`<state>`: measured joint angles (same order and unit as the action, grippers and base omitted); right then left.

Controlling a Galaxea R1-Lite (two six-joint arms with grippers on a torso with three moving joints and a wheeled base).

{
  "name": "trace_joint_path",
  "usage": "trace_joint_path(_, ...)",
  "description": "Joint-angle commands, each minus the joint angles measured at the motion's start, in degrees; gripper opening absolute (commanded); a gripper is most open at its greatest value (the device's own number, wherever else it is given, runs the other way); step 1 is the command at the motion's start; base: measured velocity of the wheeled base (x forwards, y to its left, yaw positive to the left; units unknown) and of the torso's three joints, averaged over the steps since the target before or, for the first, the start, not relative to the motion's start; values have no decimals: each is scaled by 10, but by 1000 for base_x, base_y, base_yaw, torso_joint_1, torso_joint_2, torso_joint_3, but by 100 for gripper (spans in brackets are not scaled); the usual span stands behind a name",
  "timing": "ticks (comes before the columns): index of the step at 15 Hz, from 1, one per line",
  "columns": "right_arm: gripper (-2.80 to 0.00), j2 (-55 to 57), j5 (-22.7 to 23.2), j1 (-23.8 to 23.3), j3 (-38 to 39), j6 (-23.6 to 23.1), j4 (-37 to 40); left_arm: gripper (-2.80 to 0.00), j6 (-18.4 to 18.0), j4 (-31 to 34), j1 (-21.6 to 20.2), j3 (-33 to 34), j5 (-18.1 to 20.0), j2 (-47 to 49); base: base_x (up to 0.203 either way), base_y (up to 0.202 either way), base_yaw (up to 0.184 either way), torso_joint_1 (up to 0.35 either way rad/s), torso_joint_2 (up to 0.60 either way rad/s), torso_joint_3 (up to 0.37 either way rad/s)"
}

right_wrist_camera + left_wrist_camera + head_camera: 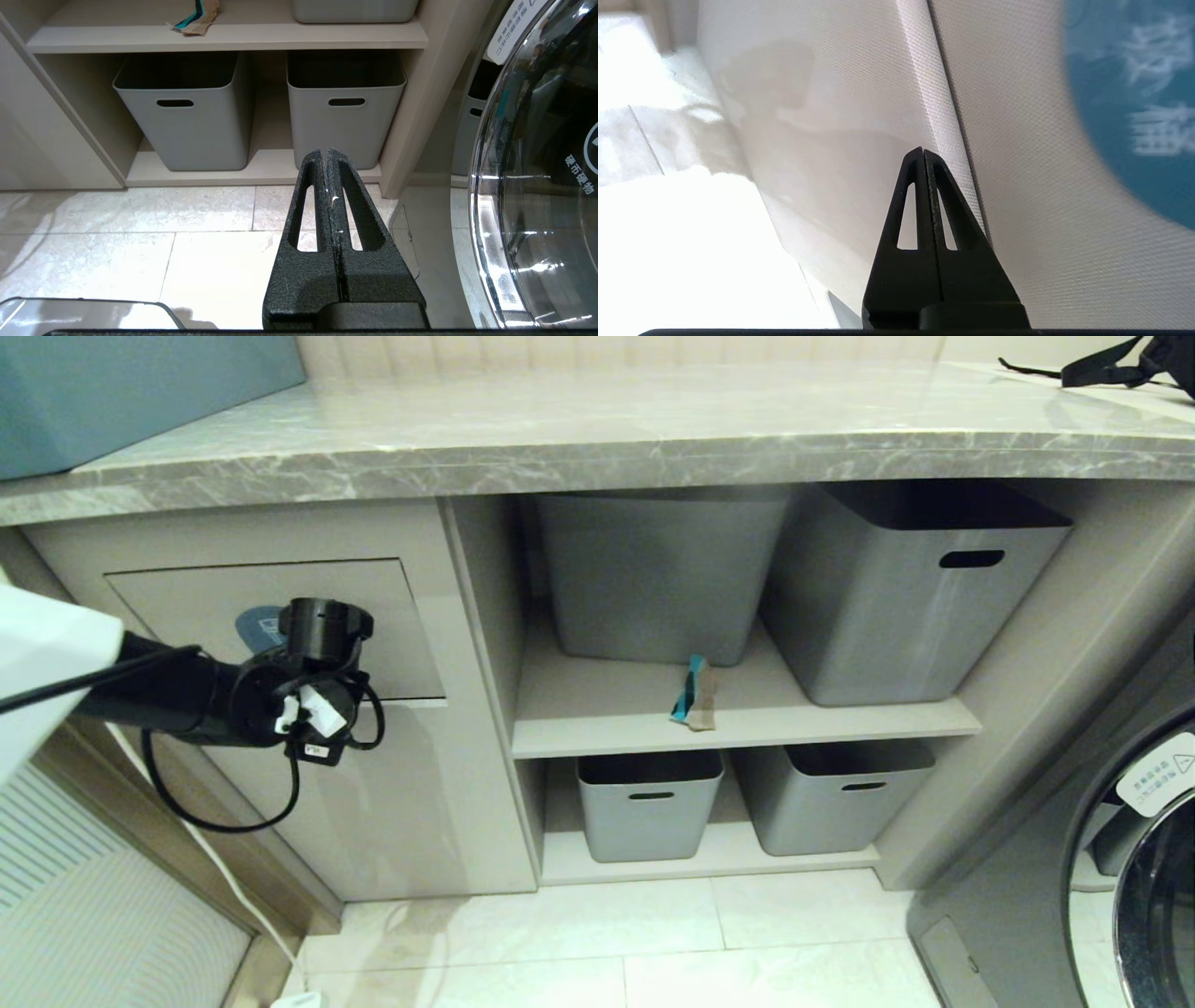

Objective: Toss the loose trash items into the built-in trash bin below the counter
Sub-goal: Put the garbage in the trash can

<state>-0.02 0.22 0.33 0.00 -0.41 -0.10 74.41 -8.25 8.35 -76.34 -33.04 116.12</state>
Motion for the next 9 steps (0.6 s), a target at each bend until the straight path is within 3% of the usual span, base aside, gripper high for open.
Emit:
trace_joint_path(1,-280,-1,0,0,0,0,0,-280,-15,-17,-1,56,-1,-98,0,0,0,0,0,0)
trace_joint_path(4,-280,-1,0,0,0,0,0,-280,-73,-25,2,113,14,-211,0,0,0,0,0,0)
trace_joint_path(6,-280,-1,0,-1,0,0,0,-280,-141,-26,13,191,51,-289,0,0,0,0,0,0)
trace_joint_path(9,-280,-1,0,0,0,0,0,-280,-261,-57,86,360,131,-369,0,0,0,0,0,0)
